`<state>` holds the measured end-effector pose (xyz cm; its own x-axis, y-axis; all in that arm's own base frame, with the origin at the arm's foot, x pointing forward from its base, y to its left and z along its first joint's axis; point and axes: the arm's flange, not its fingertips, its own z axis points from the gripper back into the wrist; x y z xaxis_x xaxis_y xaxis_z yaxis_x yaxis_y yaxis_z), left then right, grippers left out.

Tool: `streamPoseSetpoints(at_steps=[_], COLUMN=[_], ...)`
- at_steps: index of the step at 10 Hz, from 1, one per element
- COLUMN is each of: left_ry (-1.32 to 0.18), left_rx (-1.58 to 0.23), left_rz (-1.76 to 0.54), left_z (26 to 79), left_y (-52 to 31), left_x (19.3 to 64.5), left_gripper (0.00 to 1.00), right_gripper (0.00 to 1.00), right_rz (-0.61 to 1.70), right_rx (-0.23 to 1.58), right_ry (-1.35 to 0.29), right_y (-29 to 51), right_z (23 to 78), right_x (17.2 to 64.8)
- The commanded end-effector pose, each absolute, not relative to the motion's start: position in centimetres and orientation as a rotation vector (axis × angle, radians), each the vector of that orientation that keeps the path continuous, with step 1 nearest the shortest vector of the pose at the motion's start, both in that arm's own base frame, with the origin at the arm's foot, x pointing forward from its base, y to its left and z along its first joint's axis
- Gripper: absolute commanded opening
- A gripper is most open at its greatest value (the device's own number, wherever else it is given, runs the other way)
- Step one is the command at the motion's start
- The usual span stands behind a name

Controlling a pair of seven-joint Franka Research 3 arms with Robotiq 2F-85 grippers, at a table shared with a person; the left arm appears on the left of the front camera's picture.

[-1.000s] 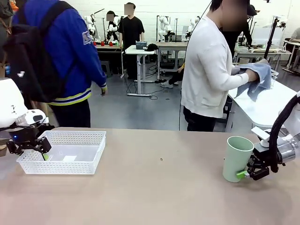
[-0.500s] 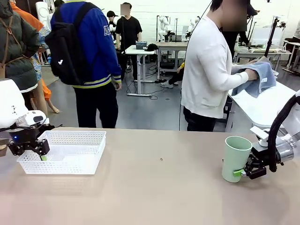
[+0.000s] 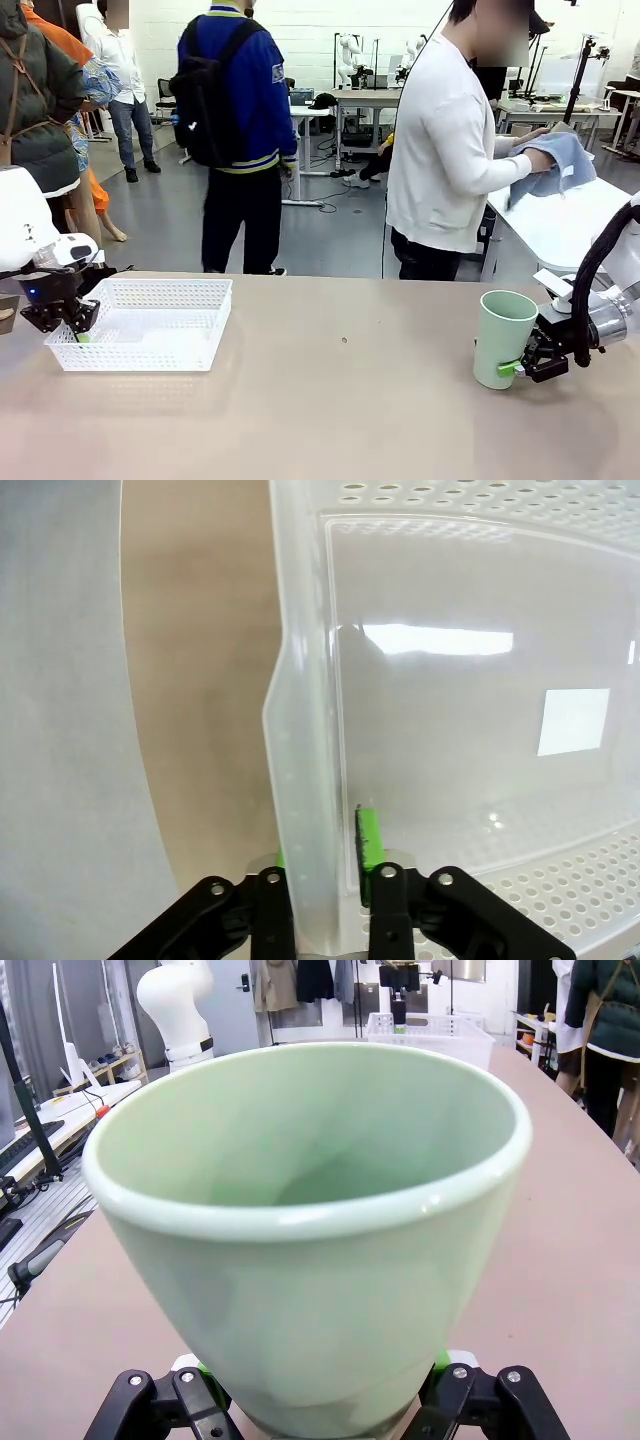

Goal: Clean and organize the cups into the basket.
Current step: Pick up the Organizing basket and move it to the center of the table, then pick up the Reusable plastic cup from the right side of the table and place it inside the Organizing basket.

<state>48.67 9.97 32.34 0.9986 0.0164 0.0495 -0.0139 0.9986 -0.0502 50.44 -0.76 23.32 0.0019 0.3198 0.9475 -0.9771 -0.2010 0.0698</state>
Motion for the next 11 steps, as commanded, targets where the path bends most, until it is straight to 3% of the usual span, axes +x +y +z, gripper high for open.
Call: streamPoseSetpoints(at_steps=[1,2,4,5,6,7,8,9,10,11], left_ry=[-0.046,-0.046,-0.048,-0.043,-0.042,-0.045,-0.052,-0.068,-0.071,-0.089], left_rx=[-0.058,-0.061,-0.066,-0.07,-0.068,-0.069,-0.07,-0.067,-0.057,-0.055], left_rz=[0.009,0.011,0.016,0.015,0.013,0.015,0.014,0.016,0.036,0.034], left_z=[32.9,32.9,32.9,32.8,32.8,32.9,33.0,33.3,33.6,34.1], left_y=[10.2,10.1,10.1,10.0,9.9,9.8,9.6,9.3,8.7,7.6], left_x=[48.7,48.7,48.7,48.6,48.6,48.4,48.2,47.8,47.4,46.7], left_gripper=[0.0,0.0,0.0,0.0,0.0,0.0,0.0,0.0,0.0,0.0], right_gripper=[0.22,0.0,0.0,0.22,0.22,0.0,0.22,0.0,0.19,0.19], right_rz=[1.47,1.47,1.467,1.465,1.463,1.459,1.46,1.451,1.429,1.396], right_rx=[1.122,1.122,1.121,1.119,1.115,1.114,1.116,1.109,1.108,1.095], right_ry=[-0.836,-0.837,-0.834,-0.834,-0.834,-0.832,-0.833,-0.839,-0.842,-0.838], right_y=[-0.8,-0.8,-0.9,-0.9,-1.0,-1.0,-1.1,-1.4,-1.9,-2.7], right_z=[23.1,23.1,23.1,23.1,23.1,23.2,23.4,24.1,25.3,26.9], right_x=[50.6,50.6,50.7,50.7,50.7,50.7,50.5,50.1,49.7,49.0])
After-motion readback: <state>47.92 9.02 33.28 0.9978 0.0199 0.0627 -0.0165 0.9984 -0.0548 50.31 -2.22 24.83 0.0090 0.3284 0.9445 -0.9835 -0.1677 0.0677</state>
